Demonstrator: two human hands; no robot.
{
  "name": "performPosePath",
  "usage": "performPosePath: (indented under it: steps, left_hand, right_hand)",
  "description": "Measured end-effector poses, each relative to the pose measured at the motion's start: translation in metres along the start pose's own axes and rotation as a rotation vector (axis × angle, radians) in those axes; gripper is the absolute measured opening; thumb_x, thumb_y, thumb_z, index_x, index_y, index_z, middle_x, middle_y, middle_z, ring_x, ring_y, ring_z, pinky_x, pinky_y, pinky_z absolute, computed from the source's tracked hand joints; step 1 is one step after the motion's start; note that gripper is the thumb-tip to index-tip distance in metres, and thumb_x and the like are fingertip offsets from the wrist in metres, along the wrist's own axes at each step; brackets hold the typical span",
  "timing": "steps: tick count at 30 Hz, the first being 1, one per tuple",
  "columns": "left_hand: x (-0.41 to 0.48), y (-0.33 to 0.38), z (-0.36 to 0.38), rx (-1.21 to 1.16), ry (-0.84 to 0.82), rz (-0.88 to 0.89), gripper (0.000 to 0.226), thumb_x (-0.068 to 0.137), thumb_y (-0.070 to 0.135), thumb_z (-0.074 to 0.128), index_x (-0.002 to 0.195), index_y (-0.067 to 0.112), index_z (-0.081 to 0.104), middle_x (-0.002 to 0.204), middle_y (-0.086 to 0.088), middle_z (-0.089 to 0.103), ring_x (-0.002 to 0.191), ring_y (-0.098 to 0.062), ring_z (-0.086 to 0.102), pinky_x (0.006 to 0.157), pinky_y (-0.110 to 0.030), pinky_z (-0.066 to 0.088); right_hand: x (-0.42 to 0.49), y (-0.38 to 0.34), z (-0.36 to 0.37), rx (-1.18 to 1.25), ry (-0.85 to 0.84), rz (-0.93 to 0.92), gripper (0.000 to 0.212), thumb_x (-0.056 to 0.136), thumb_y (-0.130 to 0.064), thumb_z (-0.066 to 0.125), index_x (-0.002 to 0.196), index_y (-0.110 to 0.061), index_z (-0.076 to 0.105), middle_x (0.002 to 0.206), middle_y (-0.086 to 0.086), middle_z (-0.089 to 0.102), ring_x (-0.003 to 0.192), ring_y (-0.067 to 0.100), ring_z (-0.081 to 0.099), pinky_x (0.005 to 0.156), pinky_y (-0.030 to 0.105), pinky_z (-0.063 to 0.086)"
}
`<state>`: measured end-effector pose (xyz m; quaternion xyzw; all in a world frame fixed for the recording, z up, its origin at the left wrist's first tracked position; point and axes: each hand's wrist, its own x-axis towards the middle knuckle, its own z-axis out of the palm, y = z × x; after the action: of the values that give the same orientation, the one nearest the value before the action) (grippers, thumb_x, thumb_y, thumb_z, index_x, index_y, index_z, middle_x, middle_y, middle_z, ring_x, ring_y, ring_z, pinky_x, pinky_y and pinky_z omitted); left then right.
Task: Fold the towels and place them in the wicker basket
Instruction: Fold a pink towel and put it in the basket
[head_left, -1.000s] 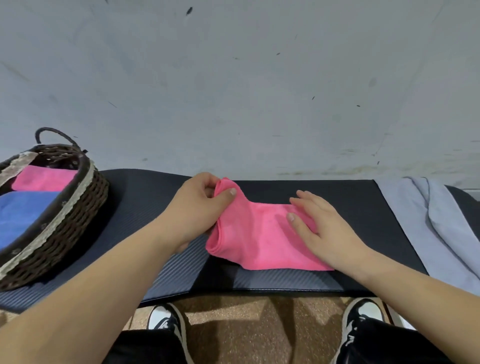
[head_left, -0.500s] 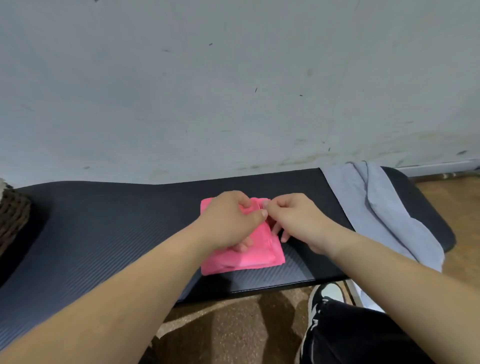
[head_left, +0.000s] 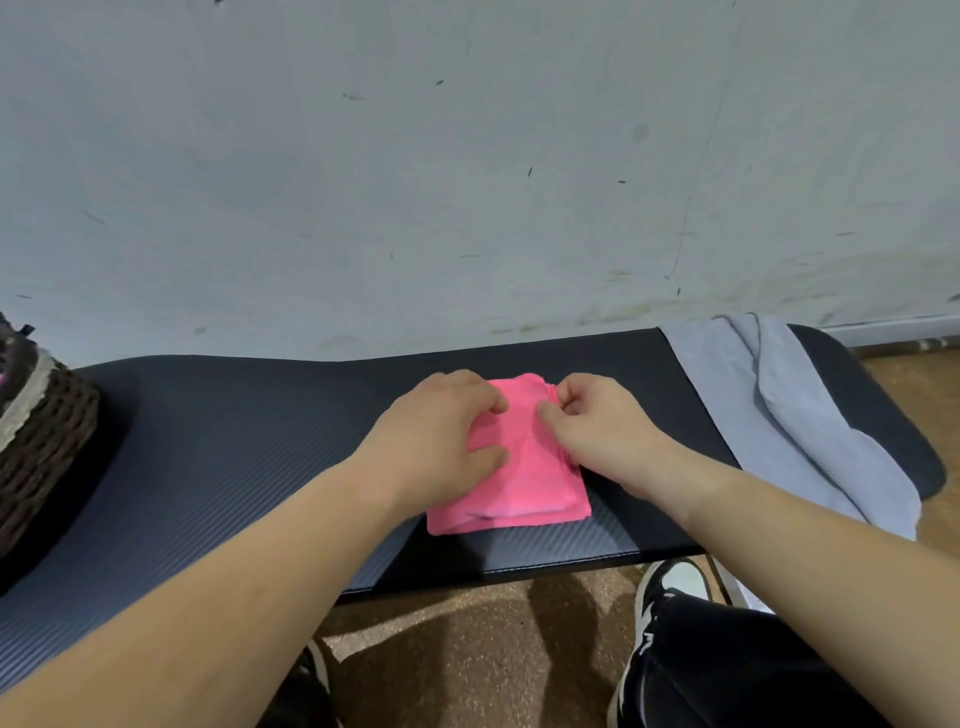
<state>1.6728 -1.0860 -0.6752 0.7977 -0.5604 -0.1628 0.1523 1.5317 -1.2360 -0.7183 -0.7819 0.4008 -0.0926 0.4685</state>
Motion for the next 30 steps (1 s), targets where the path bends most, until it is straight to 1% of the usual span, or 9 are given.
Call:
performPosePath:
  steps: [4,8,10,13,16,18,22,26,30]
  left_hand:
    - [-0.005,0.001,0.011,0.058,-0.222,0.005,0.076,0.09,0.057,0.066,0.156,0.039,0.035,0.169,0.006,0.02,0.155,-0.015,0.017,0.124,-0.034,0.024]
    - [-0.007,-0.001,0.037,0.279,-0.331,0.061,0.075,0.1,0.063,0.042,0.162,0.042,0.007,0.171,-0.006,-0.012,0.158,-0.025,-0.015,0.129,-0.043,-0.004]
    - [-0.009,-0.004,0.047,0.345,-0.296,0.073,0.073,0.101,0.066,0.033,0.162,0.041,0.0,0.17,-0.008,-0.018,0.156,-0.028,-0.02,0.128,-0.047,-0.005]
    - [-0.017,-0.01,0.053,0.372,-0.229,0.116,0.076,0.096,0.073,0.018,0.161,0.04,-0.002,0.17,-0.009,-0.017,0.156,-0.028,-0.022,0.128,-0.046,-0.007]
    - [-0.025,-0.013,0.05,0.344,-0.186,0.152,0.075,0.095,0.071,0.012,0.163,0.038,0.008,0.171,-0.009,-0.01,0.157,-0.026,-0.018,0.128,-0.043,-0.008]
    - [-0.027,-0.012,0.041,0.265,-0.177,0.151,0.065,0.104,0.062,0.029,0.162,0.034,0.021,0.172,-0.007,0.0,0.159,-0.023,-0.007,0.128,-0.036,-0.005]
    - [-0.029,-0.011,0.022,0.231,-0.046,0.032,0.053,0.103,0.048,0.043,0.153,0.03,0.04,0.164,0.0,0.03,0.146,-0.023,0.033,0.116,-0.04,0.038]
    - [-0.028,-0.016,0.016,0.269,-0.03,-0.213,0.057,0.096,0.055,0.05,0.144,0.026,0.041,0.128,-0.002,0.049,0.115,-0.026,0.049,0.088,-0.043,0.053]
    - [-0.024,-0.012,0.021,0.088,-0.035,-0.286,0.063,0.094,0.047,0.059,0.147,0.021,0.036,0.121,-0.004,0.056,0.109,-0.027,0.059,0.089,-0.045,0.053]
  right_hand:
    - [0.002,0.007,-0.001,-0.065,0.024,0.038,0.027,0.094,-0.03,0.066,0.088,-0.004,0.063,0.061,0.0,0.056,0.053,0.014,0.049,0.054,0.028,0.041]
    - [-0.002,0.007,-0.008,-0.277,0.088,-0.058,0.018,0.09,-0.038,0.069,0.098,-0.025,0.06,0.072,-0.009,0.062,0.069,0.009,0.06,0.066,0.035,0.052]
    - [-0.007,0.004,-0.011,-0.353,0.106,-0.192,0.032,0.089,-0.038,0.069,0.117,-0.029,0.057,0.092,-0.012,0.062,0.084,0.006,0.061,0.074,0.038,0.055]
    - [-0.013,0.001,-0.017,-0.388,0.006,-0.445,0.058,0.089,-0.036,0.07,0.142,-0.027,0.051,0.141,-0.007,0.053,0.132,0.011,0.05,0.109,0.037,0.046]
    - [-0.017,0.003,-0.015,-0.573,-0.182,-0.563,0.073,0.089,-0.053,0.06,0.154,-0.025,0.042,0.168,-0.006,0.021,0.157,0.013,0.008,0.127,0.036,0.017]
    - [-0.017,0.01,-0.013,-0.676,-0.288,-0.507,0.089,0.085,-0.072,0.041,0.159,-0.025,0.03,0.17,-0.007,0.013,0.157,0.011,0.0,0.128,0.042,0.016]
    - [-0.016,0.016,-0.02,-0.676,-0.394,-0.384,0.116,0.07,-0.099,0.019,0.163,-0.031,0.013,0.17,-0.013,-0.002,0.156,0.007,-0.01,0.128,0.046,0.011]
    - [-0.021,0.007,-0.026,-0.735,-0.468,-0.323,0.104,0.078,-0.088,0.038,0.162,-0.038,0.003,0.166,-0.019,-0.016,0.152,0.003,-0.022,0.128,0.042,-0.004]
    - [-0.023,0.008,-0.024,-0.797,-0.505,-0.298,0.097,0.089,-0.076,0.047,0.161,-0.04,-0.008,0.164,-0.019,-0.027,0.15,0.004,-0.03,0.126,0.042,-0.01]
